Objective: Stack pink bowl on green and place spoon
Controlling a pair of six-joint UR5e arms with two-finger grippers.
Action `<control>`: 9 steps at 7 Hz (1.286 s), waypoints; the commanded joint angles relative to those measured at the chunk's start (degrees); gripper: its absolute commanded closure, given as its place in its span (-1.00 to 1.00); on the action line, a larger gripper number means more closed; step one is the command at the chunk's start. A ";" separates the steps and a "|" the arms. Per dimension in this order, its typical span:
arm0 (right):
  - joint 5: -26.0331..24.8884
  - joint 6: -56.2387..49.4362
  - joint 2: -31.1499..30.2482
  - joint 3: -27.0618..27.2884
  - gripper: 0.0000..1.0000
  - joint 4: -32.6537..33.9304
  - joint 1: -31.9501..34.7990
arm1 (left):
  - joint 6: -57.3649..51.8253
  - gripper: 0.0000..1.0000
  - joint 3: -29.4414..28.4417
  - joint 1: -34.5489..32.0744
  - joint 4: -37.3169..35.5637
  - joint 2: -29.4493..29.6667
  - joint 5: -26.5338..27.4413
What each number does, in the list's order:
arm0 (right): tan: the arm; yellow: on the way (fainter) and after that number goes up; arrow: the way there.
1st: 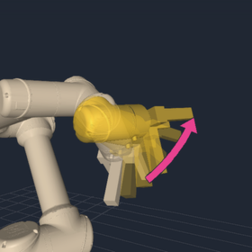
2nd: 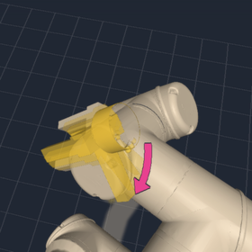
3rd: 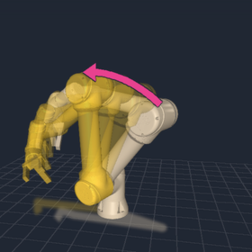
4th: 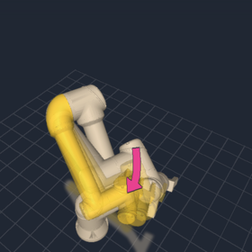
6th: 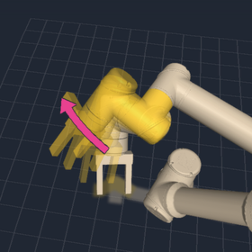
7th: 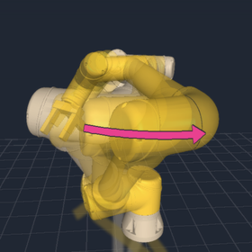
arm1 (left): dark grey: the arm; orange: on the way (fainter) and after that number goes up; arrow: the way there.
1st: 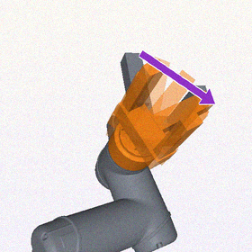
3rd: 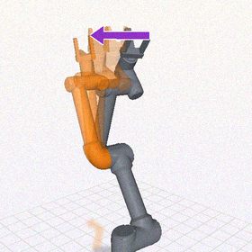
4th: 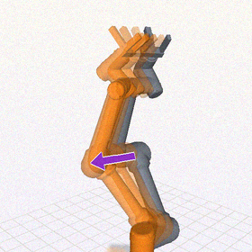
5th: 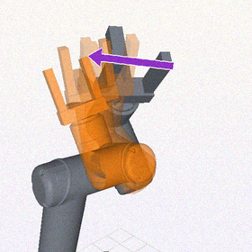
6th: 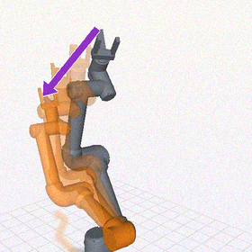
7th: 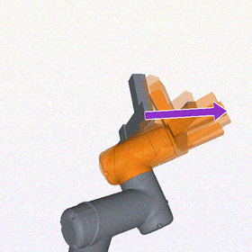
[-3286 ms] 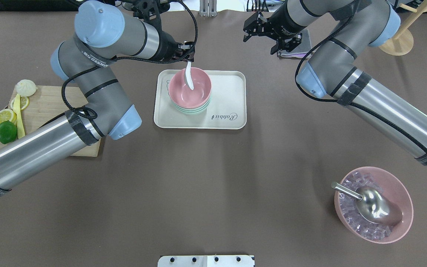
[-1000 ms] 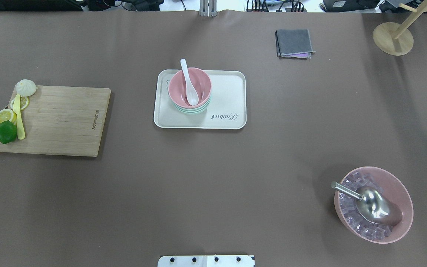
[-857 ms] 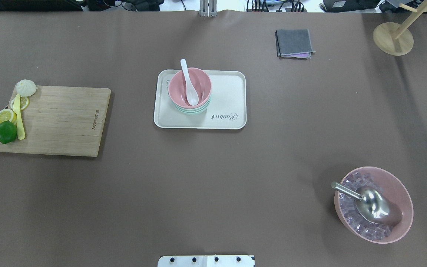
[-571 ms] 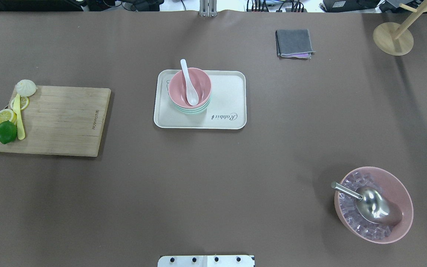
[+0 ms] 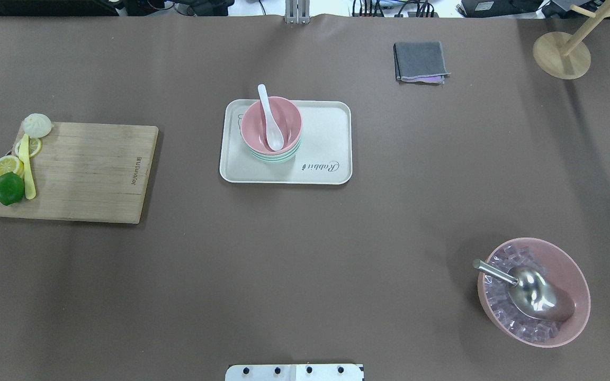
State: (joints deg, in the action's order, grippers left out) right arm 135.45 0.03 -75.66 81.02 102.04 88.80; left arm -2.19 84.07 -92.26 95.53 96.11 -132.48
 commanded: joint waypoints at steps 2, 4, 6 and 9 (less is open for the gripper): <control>1.04 0.41 0.07 -0.69 -1.00 -1.23 -0.47 | 0.08 -0.97 -0.04 -0.03 -0.08 -0.66 -3.49; 1.04 0.41 -0.02 -0.60 -1.00 -1.32 -0.47 | 0.17 -0.97 0.48 0.06 0.01 -0.66 -3.14; 1.04 0.41 -0.02 -0.34 -1.00 -1.32 -0.47 | 0.17 -0.97 0.22 0.06 -0.08 -0.75 -3.14; 1.04 0.41 -0.11 -0.16 -1.00 -1.32 -0.47 | 0.26 -0.97 0.22 0.06 -0.08 -0.66 -3.23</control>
State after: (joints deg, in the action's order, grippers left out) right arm 136.49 0.44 -75.75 80.70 100.72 88.33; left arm -1.96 84.37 -92.20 95.45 95.40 -135.69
